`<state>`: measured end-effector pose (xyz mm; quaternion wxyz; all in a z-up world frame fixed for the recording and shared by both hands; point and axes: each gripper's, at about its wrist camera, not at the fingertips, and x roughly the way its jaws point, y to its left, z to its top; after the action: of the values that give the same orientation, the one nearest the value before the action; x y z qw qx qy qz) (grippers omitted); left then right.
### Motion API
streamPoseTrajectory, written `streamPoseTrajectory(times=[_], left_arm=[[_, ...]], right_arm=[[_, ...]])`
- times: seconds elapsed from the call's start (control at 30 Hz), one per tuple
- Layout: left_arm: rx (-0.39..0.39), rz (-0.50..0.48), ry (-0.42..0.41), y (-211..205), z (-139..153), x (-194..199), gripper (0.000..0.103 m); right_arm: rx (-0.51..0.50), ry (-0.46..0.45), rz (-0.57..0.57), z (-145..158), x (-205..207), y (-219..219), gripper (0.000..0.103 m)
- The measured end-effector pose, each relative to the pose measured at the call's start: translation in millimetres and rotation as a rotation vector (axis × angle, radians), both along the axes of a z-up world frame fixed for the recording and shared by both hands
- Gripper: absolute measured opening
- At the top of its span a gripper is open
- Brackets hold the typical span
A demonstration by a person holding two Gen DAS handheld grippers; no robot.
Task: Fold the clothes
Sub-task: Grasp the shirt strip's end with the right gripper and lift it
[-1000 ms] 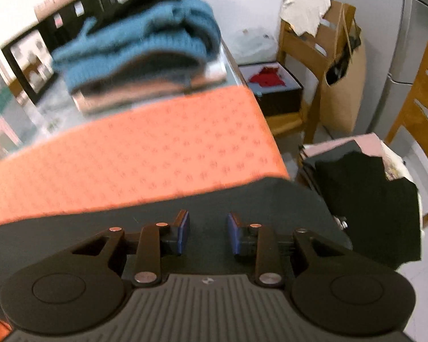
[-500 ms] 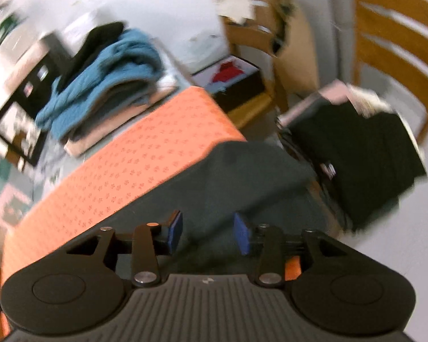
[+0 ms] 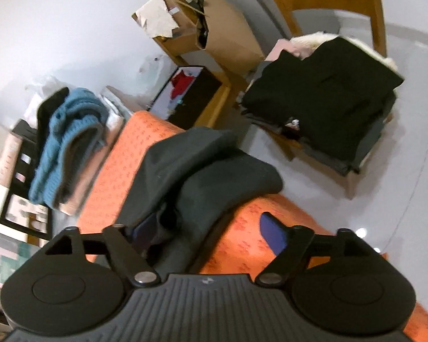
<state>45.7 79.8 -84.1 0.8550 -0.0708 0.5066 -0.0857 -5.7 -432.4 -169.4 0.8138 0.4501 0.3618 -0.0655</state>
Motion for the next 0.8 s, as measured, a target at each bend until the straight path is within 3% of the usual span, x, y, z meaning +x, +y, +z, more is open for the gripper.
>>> streamPoseTrajectory(times=[0.1, 0.17, 0.37, 0.43, 0.47, 0.67, 0.77, 0.8], left_arm=[[0.016, -0.042, -0.005, -15.6, -2.4, 3.8, 0.056], [0.029, -0.066, -0.002, -24.7, -6.0, 6.2, 0.056], [0.068, -0.133, 0.031, -45.4, -23.8, 11.1, 0.057], [0.082, -0.143, 0.034, -48.3, -27.7, 11.6, 0.059], [0.088, -0.148, 0.036, -49.3, -29.6, 11.8, 0.06], [0.094, -0.151, 0.039, -47.8, -32.1, 12.3, 0.06], [0.083, -0.14, 0.041, -45.8, -27.8, 10.1, 0.06], [0.079, -0.136, 0.042, -45.1, -26.4, 9.4, 0.06]], right_arm=[[-0.035, -0.018, -0.001, 6.4, 1.2, 4.0, 0.08], [-0.057, -0.029, 0.009, 11.0, 2.7, 7.7, 0.067], [-0.065, -0.023, 0.09, 16.6, 15.3, 20.9, 0.057], [-0.098, 0.011, 0.111, 15.1, 21.5, 25.2, 0.029], [-0.115, 0.027, 0.121, 14.4, 24.6, 27.3, 0.009], [-0.258, 0.086, 0.209, 18.1, 36.4, 43.1, 0.004], [-0.284, 0.038, 0.192, 31.4, 29.8, 37.8, 0.011], [-0.261, 0.024, 0.172, 33.0, 26.4, 30.6, 0.023]])
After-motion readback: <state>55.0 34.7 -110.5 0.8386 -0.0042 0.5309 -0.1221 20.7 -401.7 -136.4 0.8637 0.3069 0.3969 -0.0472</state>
